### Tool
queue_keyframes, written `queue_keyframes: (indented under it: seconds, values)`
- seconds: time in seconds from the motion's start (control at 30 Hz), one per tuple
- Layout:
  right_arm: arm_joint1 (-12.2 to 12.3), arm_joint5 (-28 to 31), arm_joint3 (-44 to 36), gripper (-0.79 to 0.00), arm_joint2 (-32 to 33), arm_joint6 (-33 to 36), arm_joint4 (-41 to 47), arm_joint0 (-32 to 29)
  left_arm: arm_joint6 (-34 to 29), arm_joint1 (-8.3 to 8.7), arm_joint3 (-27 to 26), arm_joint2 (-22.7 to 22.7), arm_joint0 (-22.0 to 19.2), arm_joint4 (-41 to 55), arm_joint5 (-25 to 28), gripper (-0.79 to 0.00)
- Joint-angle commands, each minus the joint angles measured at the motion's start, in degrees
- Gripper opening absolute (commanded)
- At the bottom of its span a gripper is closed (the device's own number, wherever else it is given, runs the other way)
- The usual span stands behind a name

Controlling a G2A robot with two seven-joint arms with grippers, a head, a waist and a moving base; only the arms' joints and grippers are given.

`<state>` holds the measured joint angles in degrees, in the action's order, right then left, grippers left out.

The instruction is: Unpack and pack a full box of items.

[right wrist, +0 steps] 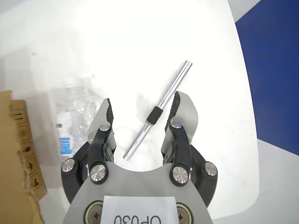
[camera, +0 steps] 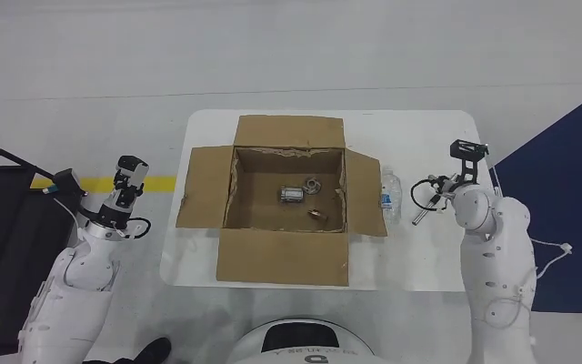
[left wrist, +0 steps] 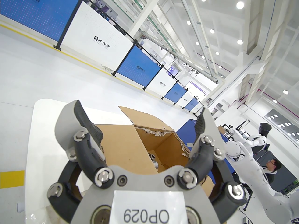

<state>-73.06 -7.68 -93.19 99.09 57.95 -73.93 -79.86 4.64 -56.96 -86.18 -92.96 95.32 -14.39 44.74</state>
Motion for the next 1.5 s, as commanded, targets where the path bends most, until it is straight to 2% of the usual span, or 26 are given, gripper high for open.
queue_keyframes:
  seconds: [0.0,0.2,0.47,0.93,1.0,1.1,1.3,1.47]
  values:
    - [0.0,-0.6,0.9,-0.453,0.0,0.9,-0.1,0.2,0.0,0.0,0.0,0.0,0.0,0.0,0.0,0.0]
    - [0.2,-1.3,3.7,-0.489,1.1,3.6,2.3,0.5,0.0,0.0,0.0,0.0,0.0,0.0,0.0,0.0]
    - [0.3,-2.0,7.4,-0.468,0.5,3.9,3.4,1.9,0.0,0.0,0.0,0.0,0.0,0.0,0.0,0.0]
    - [0.5,-4.2,16.4,-0.551,-2.3,4.3,1.5,7.4,0.0,0.0,0.0,0.0,0.0,0.0,0.0,0.0]
    - [0.6,-4.9,17.8,-0.582,-3.0,4.6,-0.2,8.4,0.0,0.0,0.0,0.0,0.0,0.0,0.0,0.0]
    - [0.7,-4.8,18.8,-0.785,-3.1,4.8,-0.4,9.2,0.0,0.0,0.0,0.0,0.0,0.0,0.0,0.0]
    - [0.9,-4.1,15.4,-0.785,-1.2,3.7,2.1,8.0,0.0,0.0,0.0,0.0,0.0,0.0,0.0,0.0]
    - [1.0,-4.0,9.8,-0.785,3.6,-0.4,10.8,5.2,0.0,0.0,0.0,0.0,0.0,0.0,0.0,0.0]
